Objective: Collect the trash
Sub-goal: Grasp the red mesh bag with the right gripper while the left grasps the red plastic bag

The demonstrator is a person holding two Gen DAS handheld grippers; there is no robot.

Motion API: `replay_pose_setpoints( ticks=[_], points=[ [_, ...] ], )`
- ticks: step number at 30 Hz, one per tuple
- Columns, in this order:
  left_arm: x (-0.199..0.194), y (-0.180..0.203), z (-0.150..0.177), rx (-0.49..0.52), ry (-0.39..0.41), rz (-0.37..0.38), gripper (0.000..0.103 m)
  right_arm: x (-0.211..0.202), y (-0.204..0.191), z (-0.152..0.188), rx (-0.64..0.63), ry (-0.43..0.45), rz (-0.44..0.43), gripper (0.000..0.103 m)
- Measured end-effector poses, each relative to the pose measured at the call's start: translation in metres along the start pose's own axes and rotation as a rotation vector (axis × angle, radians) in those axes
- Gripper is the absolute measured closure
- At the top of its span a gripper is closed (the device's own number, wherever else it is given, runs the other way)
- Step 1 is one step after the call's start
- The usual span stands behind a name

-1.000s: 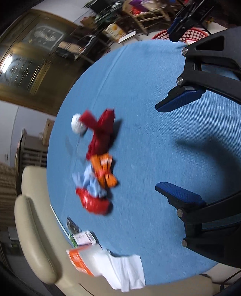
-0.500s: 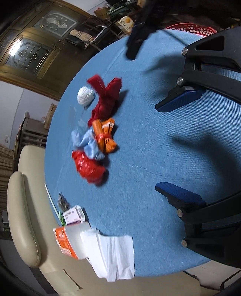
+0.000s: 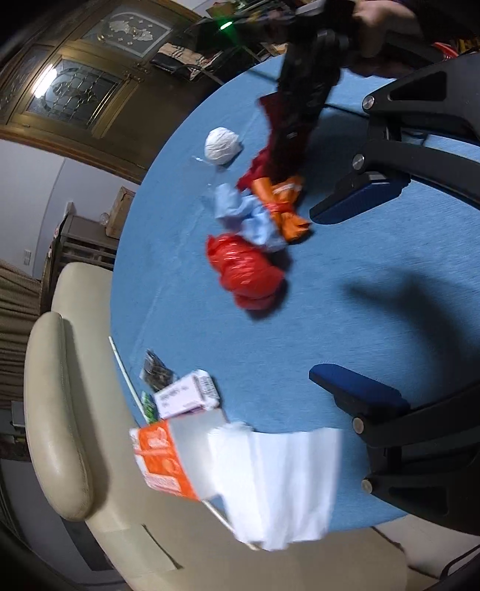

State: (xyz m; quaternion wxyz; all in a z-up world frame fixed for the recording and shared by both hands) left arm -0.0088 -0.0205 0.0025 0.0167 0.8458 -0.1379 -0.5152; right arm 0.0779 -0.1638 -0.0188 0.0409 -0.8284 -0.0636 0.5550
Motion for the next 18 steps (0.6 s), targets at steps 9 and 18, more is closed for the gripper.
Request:
replay_pose_setpoints(
  ticks=[9, 18],
  points=[
    [0.051, 0.001, -0.044, 0.122, -0.064, -0.031, 0.025, -0.014, 0.020, 0.026, 0.061, 0.010, -0.026, 0.064],
    [0.085, 0.014, -0.061, 0.162, -0.139, 0.011, 0.061, -0.019, 0.021, 0.033, 0.091, 0.018, -0.039, 0.064]
  ],
)
Point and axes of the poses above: each gripper's, at about its wrist camera, not at the fingertips, and x roughly the way its jaws point, y to its right, z to its underside, the point moved 7 cm from there along x, roughly the way its jaws point, and after that the axes turned 11 degrees about -y, right-handed, at the moved point
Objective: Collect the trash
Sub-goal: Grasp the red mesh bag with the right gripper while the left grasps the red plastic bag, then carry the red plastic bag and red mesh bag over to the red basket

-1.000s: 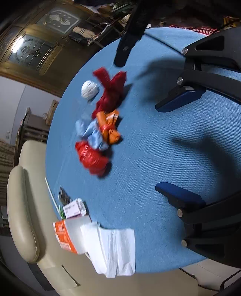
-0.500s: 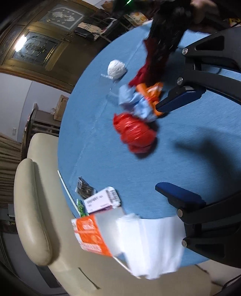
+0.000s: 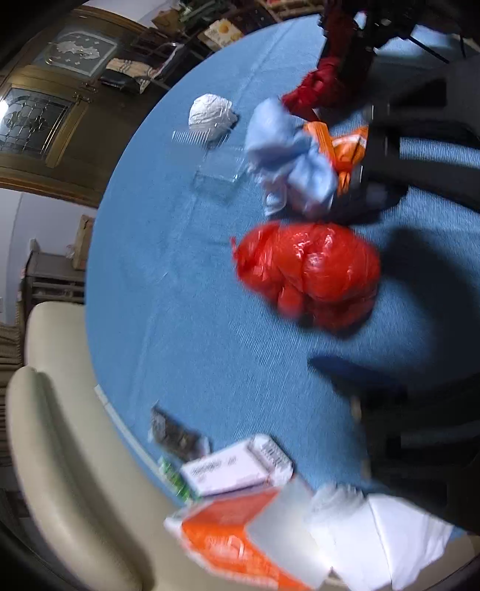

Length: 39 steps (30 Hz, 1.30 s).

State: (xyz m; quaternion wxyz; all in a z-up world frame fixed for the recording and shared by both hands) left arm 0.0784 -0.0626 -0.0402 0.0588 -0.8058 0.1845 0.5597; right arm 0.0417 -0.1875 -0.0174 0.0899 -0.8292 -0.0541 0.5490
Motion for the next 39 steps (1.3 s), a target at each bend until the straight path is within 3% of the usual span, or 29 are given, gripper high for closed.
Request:
replay_pose_setpoints(
  ticks=[3, 6, 16, 25, 31, 39],
  points=[
    [-0.004, -0.003, 0.004, -0.048, 0.008, 0.012, 0.061, -0.005, -0.001, 0.005, 0.011, 0.009, -0.001, 0.064],
    [-0.020, -0.005, 0.016, -0.069, 0.044, -0.023, 0.061, -0.016, -0.001, 0.010, 0.027, 0.029, -0.007, 0.064],
    [-0.083, 0.009, 0.079, -0.112, 0.155, -0.013, 0.061, -0.048, 0.000, 0.055, 0.107, 0.067, -0.007, 0.064],
    [-0.092, 0.079, 0.110, 0.019, 0.133, 0.041, 0.061, -0.079, 0.032, 0.115, 0.244, 0.108, -0.010, 0.064],
    [-0.102, 0.133, 0.115, 0.119, 0.138, 0.064, 0.061, -0.104, 0.049, 0.125, 0.283, 0.167, -0.015, 0.064],
    [-0.120, 0.172, 0.106, 0.193, 0.172, 0.052, 0.061, -0.129, 0.073, 0.140, 0.347, 0.231, -0.034, 0.064]
  ],
)
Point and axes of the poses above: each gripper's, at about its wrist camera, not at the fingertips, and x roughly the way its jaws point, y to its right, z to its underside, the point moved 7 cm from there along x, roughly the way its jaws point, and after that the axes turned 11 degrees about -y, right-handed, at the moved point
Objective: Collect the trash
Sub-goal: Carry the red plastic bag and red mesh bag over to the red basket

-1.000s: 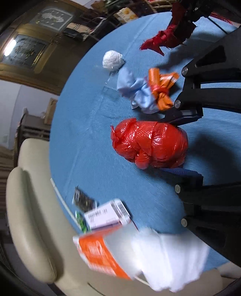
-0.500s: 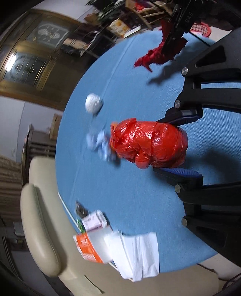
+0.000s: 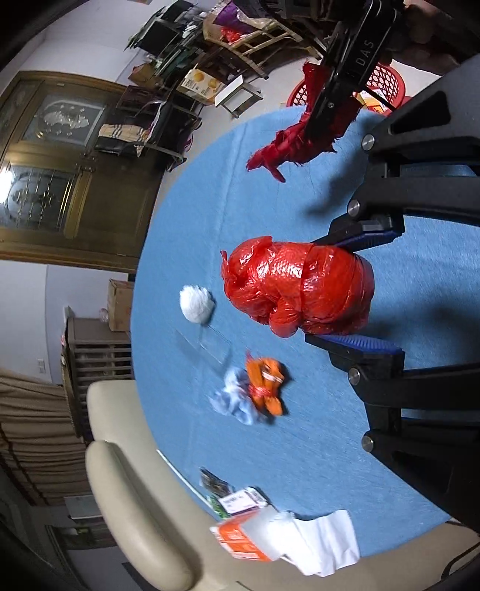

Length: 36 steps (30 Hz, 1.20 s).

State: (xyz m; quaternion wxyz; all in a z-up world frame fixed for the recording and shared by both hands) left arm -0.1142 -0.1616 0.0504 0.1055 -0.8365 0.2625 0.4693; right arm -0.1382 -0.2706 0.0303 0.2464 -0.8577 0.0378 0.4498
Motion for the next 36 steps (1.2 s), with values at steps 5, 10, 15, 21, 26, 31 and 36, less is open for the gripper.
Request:
replay_pose_setpoints(
  ticks=[5, 10, 15, 21, 26, 31, 36],
  points=[
    [-0.005, 0.027, -0.007, 0.042, 0.012, 0.017, 0.062, -0.017, 0.017, -0.001, 0.039, 0.034, -0.006, 0.064],
    [-0.006, 0.049, -0.010, 0.073, 0.017, 0.031, 0.062, -0.027, 0.027, 0.000, 0.056, 0.054, -0.003, 0.064],
    [-0.011, 0.052, -0.010, 0.072, 0.031, 0.033, 0.062, -0.031, 0.034, 0.002, 0.069, 0.062, -0.001, 0.064],
    [-0.020, 0.041, -0.008, 0.044, 0.051, 0.013, 0.062, -0.037, 0.031, 0.001, 0.064, 0.082, -0.004, 0.064],
    [-0.018, 0.026, -0.002, 0.003, 0.044, 0.013, 0.062, -0.035, 0.026, 0.003, 0.047, 0.075, -0.002, 0.064],
    [-0.012, 0.015, 0.003, -0.023, 0.031, 0.026, 0.062, -0.029, 0.019, 0.003, 0.034, 0.057, 0.016, 0.064],
    [-0.005, 0.010, 0.006, -0.044, 0.010, 0.037, 0.062, -0.027, 0.016, 0.004, 0.031, 0.048, 0.031, 0.064]
  ],
)
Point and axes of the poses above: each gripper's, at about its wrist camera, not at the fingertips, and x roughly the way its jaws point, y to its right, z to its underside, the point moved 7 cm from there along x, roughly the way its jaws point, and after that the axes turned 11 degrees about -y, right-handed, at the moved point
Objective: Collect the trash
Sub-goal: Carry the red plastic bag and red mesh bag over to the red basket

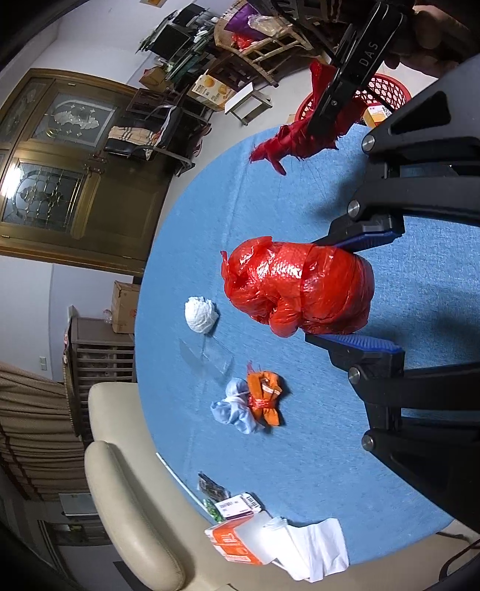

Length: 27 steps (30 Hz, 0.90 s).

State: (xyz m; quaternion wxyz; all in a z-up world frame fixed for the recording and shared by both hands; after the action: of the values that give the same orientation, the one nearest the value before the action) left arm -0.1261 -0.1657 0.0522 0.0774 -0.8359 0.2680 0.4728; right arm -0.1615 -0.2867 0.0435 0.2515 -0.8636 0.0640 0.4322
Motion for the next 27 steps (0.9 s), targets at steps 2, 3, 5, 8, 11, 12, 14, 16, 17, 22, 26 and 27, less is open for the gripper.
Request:
replay_pose_setpoints(
  ticks=[2, 3, 5, 8, 11, 12, 14, 16, 17, 22, 26, 27],
  points=[
    [0.003, -0.002, 0.002, -0.008, -0.008, 0.001, 0.062, 0.000, -0.001, 0.001, -0.004, -0.002, 0.004, 0.064],
    [0.004, -0.002, 0.003, -0.010, -0.013, 0.000, 0.062, 0.000, -0.002, 0.001, -0.005, -0.003, 0.006, 0.064],
    [0.006, -0.003, 0.005, -0.016, -0.024, 0.001, 0.062, 0.001, -0.002, 0.002, -0.007, -0.007, 0.006, 0.064],
    [0.009, -0.004, 0.008, -0.018, -0.034, -0.007, 0.062, 0.004, -0.002, 0.001, -0.009, -0.012, 0.005, 0.064],
    [0.011, -0.003, 0.009, -0.018, -0.041, -0.020, 0.062, 0.005, -0.001, 0.002, -0.008, -0.016, 0.003, 0.064],
    [0.012, -0.003, 0.009, -0.018, -0.043, -0.024, 0.062, 0.006, 0.000, 0.002, -0.006, -0.017, 0.001, 0.064],
    [0.014, 0.000, 0.010, -0.015, -0.050, -0.033, 0.062, 0.005, 0.001, 0.003, -0.002, -0.016, -0.004, 0.064],
    [0.015, 0.002, 0.012, -0.010, -0.056, -0.039, 0.062, 0.005, 0.003, 0.005, 0.002, -0.014, -0.009, 0.064],
    [0.016, 0.005, 0.012, -0.005, -0.059, -0.043, 0.062, 0.004, 0.004, 0.005, 0.006, -0.012, -0.011, 0.064],
    [0.018, 0.018, 0.012, 0.020, -0.066, -0.054, 0.062, 0.002, 0.013, 0.006, 0.030, -0.002, -0.022, 0.064],
    [0.019, 0.039, 0.010, 0.053, -0.066, -0.045, 0.062, -0.002, 0.025, 0.010, 0.058, 0.010, -0.023, 0.064],
    [0.020, 0.044, 0.009, 0.061, -0.066, -0.041, 0.062, -0.004, 0.028, 0.010, 0.067, 0.014, -0.023, 0.064]
  ],
)
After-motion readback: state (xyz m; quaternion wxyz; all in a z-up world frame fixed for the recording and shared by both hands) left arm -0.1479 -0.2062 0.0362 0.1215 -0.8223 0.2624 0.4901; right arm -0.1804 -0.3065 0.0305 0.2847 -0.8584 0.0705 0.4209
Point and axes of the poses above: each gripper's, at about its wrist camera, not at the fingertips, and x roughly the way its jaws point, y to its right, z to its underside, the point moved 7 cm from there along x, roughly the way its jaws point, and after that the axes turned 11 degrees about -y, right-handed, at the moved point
